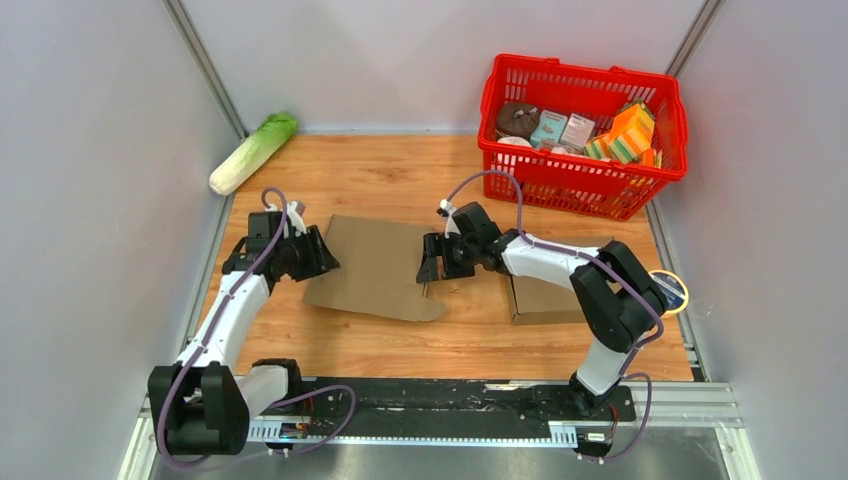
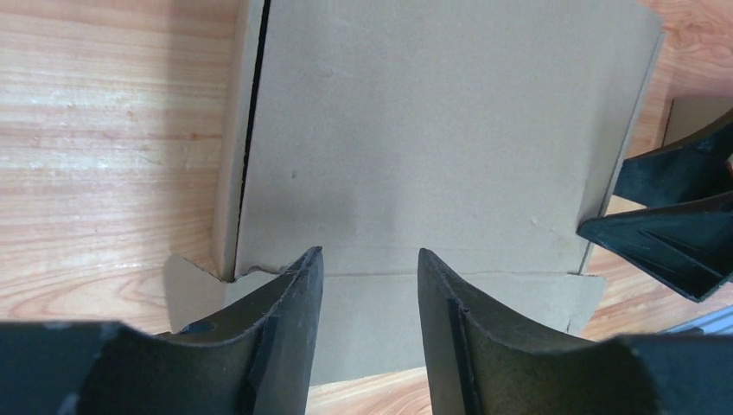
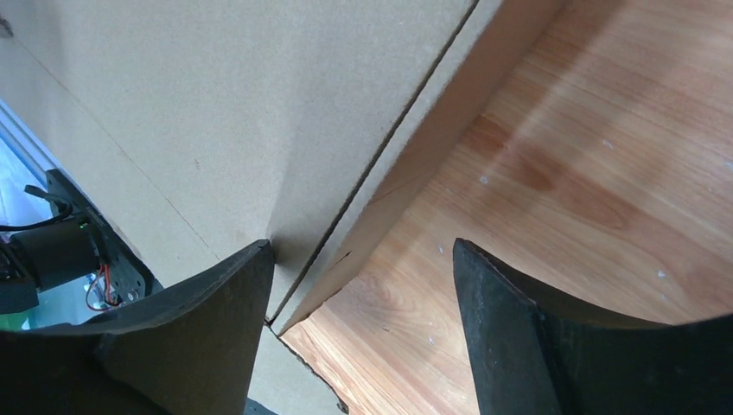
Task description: Fold the paper box
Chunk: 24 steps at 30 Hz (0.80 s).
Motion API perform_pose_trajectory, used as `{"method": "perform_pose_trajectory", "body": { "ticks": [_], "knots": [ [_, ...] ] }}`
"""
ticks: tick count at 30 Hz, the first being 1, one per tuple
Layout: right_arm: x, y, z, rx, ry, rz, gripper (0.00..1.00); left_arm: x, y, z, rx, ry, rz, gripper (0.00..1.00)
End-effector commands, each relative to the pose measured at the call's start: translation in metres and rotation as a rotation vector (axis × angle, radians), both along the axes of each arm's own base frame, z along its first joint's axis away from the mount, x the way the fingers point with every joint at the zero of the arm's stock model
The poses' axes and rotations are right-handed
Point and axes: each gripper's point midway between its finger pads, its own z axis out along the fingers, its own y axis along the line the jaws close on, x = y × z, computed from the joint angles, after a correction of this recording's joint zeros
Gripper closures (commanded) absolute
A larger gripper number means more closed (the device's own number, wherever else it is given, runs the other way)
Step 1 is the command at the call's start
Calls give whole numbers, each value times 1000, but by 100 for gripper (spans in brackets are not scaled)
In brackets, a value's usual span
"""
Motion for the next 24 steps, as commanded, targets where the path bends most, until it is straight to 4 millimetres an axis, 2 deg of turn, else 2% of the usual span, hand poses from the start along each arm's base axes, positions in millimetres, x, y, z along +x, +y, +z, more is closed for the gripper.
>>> {"method": "perform_pose_trajectory", "body": {
  "ticks": [1,2,3,5,6,7,8,13,18,19,22,24],
  "knots": [
    [5,-4,-15,6,-41,-16,25,17,8,36,9,-101,9,45],
    [3,-3,-15,24,-27,-10,26,21,11,42,9,-113,14,43],
    [1,-4,-16,39,-20,-11,28,23,16,38,11,-98,16,38],
    [-1,-2,-13,92,-3,0,32,31,24,40,11,-86,15,34],
    [0,-4,-12,121,-5,-7,34,28,26,24,1,1,-1,34],
    [5,-1,-6,160,-19,-7,35,28,22,25,-34,24,-28,34],
    [0,1,-3,194,4,11,37,31,21,25,-40,31,-45,34],
    [3,0,2,233,18,15,43,31,28,-12,-20,145,-15,34],
    [8,0,9,278,38,8,48,24,32,-38,-10,256,18,45],
    [8,-1,10,278,41,6,48,22,31,-40,-18,264,13,46],
    [9,1,17,303,64,2,49,17,29,-41,-22,264,10,59],
    [13,2,19,321,89,-12,54,21,27,-35,-39,222,22,64]
  ]
}}
